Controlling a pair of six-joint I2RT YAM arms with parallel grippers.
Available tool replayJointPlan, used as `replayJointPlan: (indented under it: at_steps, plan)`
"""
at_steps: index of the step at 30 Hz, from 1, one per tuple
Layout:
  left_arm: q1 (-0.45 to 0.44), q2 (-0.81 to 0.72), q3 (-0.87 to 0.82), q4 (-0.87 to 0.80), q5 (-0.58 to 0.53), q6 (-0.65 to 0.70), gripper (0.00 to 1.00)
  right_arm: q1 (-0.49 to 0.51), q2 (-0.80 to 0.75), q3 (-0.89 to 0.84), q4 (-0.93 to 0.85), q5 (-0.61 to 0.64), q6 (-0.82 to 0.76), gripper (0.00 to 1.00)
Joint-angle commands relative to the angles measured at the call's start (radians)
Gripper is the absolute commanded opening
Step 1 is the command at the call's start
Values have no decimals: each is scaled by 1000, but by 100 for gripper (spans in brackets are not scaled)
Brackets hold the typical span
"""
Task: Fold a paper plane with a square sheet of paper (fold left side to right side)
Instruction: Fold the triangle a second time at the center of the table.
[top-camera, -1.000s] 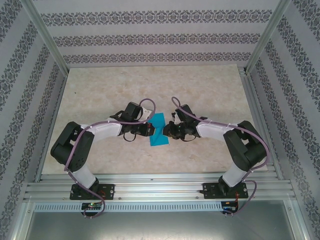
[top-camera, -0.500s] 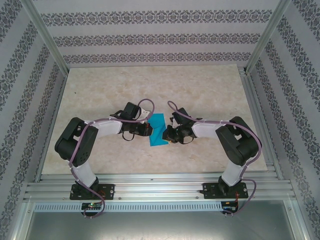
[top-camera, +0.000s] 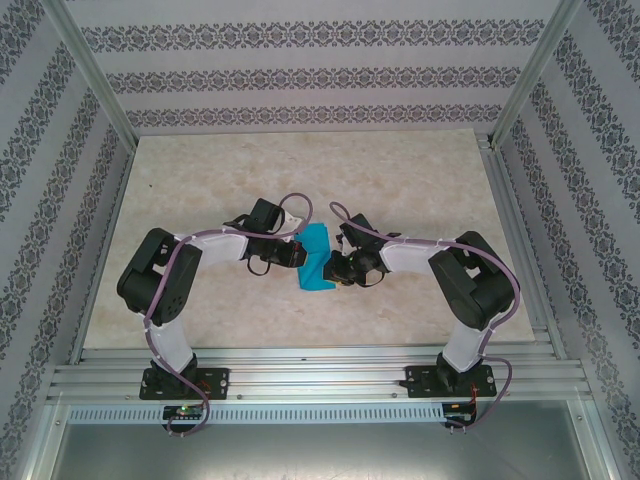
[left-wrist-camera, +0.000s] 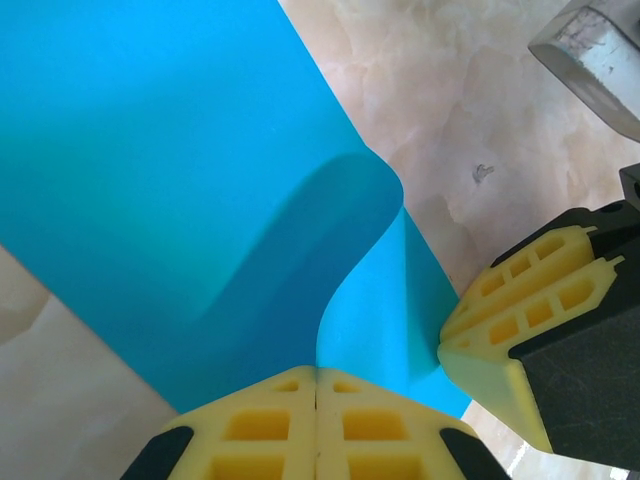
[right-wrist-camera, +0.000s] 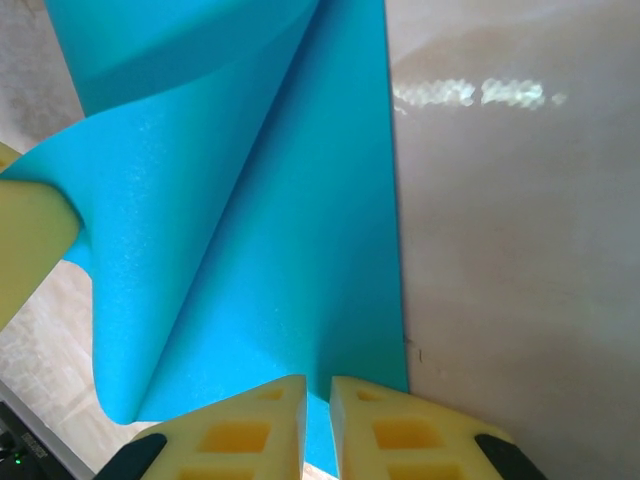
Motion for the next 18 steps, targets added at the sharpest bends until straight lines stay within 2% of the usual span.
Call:
replayJointPlan:
  at_steps: [1,18]
  plan:
    - [18,14,26,-37,-9,48,8,14,40,-2,-61,51,-23,17]
    - [18,-5,-25,-14,-31,39,9,15,40,6,-67,51,-27,17]
